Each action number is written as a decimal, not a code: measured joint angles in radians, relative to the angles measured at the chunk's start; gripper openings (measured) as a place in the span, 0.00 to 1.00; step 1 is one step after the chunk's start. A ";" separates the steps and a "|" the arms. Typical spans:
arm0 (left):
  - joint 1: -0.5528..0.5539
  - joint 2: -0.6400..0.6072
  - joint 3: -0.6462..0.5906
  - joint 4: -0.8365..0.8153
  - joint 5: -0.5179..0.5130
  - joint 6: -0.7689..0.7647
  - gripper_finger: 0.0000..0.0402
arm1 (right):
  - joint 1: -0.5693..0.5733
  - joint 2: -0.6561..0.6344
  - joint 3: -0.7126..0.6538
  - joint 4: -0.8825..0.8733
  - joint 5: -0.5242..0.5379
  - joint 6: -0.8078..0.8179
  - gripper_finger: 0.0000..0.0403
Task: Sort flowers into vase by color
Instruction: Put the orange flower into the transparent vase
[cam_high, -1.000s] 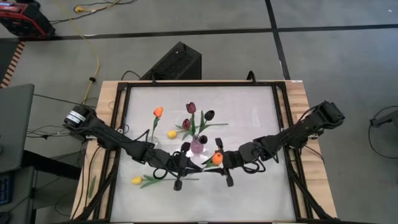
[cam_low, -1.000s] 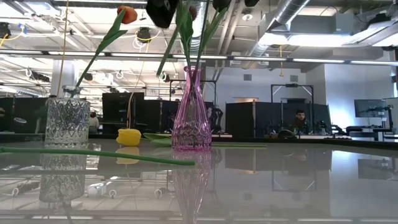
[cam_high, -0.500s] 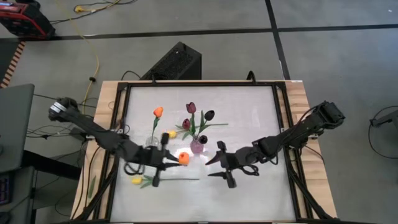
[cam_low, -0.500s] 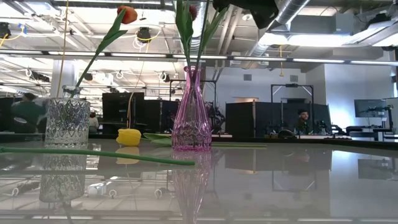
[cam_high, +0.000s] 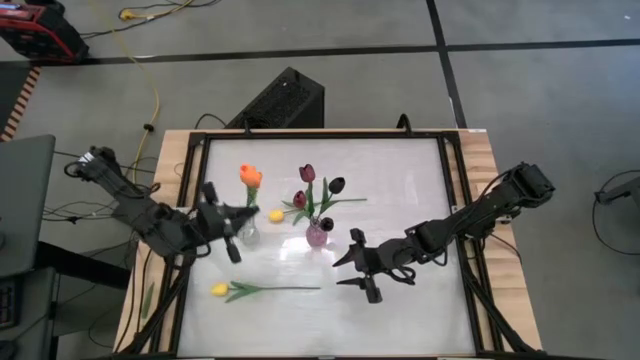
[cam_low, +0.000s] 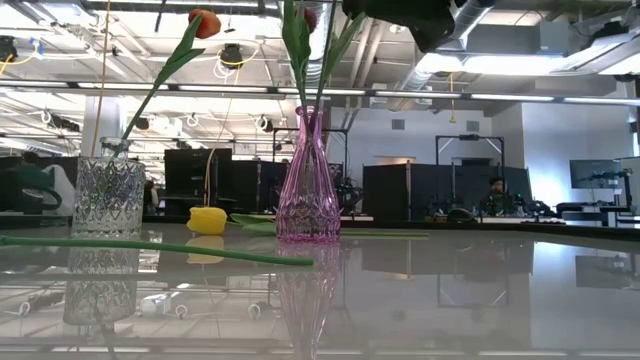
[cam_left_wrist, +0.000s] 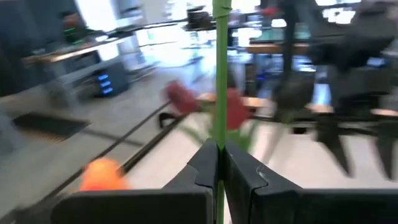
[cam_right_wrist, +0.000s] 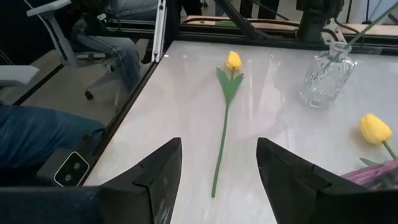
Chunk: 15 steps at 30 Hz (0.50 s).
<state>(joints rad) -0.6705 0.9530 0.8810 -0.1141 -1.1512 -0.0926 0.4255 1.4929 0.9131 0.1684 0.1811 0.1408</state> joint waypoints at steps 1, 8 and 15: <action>-0.006 -0.010 0.000 -0.037 -0.041 -0.038 0.00 | 0.000 0.000 0.000 -0.004 0.000 0.001 0.58; -0.021 -0.060 0.000 -0.372 -0.213 -0.399 0.00 | 0.000 0.000 0.000 -0.009 0.001 0.001 0.58; -0.027 -0.053 -0.002 -0.668 -0.214 -0.768 0.00 | 0.000 0.000 0.000 -0.010 0.001 0.001 0.58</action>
<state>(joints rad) -0.6971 0.8997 0.8792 -0.7816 -1.3647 -0.8605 0.4252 1.4929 0.9131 0.1584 0.1821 0.1421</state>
